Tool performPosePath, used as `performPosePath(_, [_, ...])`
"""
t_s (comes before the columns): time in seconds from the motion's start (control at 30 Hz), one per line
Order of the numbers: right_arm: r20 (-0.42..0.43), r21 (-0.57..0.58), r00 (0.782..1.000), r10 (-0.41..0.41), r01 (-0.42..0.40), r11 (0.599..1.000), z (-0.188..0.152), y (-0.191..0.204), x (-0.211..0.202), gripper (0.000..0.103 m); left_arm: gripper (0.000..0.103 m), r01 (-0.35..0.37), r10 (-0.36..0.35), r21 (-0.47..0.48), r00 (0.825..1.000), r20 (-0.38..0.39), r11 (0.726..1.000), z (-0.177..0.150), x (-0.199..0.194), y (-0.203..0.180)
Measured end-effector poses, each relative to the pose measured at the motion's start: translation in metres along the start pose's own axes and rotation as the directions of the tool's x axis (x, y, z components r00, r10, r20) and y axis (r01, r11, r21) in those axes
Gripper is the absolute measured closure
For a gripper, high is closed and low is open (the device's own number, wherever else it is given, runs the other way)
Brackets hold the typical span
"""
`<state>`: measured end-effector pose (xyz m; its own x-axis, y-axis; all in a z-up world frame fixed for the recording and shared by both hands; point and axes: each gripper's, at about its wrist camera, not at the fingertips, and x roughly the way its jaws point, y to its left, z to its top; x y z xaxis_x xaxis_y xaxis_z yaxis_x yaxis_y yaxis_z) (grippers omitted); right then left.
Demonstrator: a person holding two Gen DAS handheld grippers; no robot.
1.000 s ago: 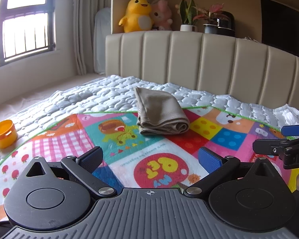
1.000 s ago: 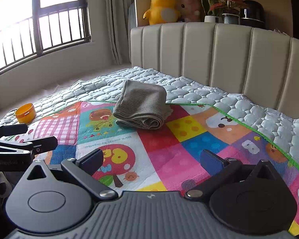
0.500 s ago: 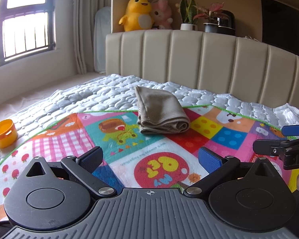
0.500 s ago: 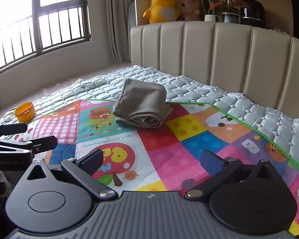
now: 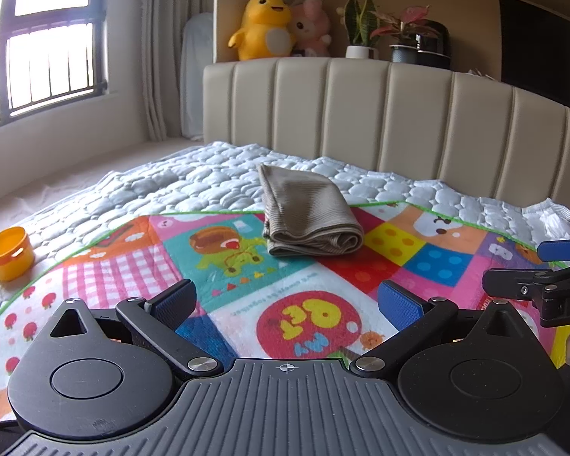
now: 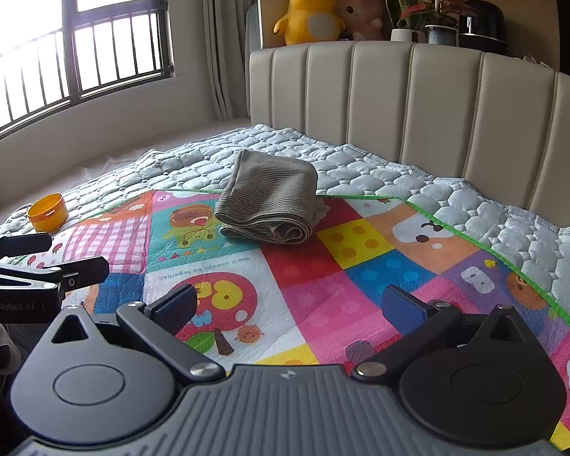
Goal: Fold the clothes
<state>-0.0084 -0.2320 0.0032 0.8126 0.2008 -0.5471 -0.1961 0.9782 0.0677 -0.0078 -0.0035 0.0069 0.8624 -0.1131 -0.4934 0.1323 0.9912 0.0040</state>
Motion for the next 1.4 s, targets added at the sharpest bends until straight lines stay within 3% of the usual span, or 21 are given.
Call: performPosePath(1.4, [0.004,0.001,1.0,0.002,-0.002,1.0,0.0009,-0.0025,-0.0022,0.0,0.0,-0.002,0.002,-0.001,1.0,0.011,1.0,-0.0003,-0.0027,-0.0022])
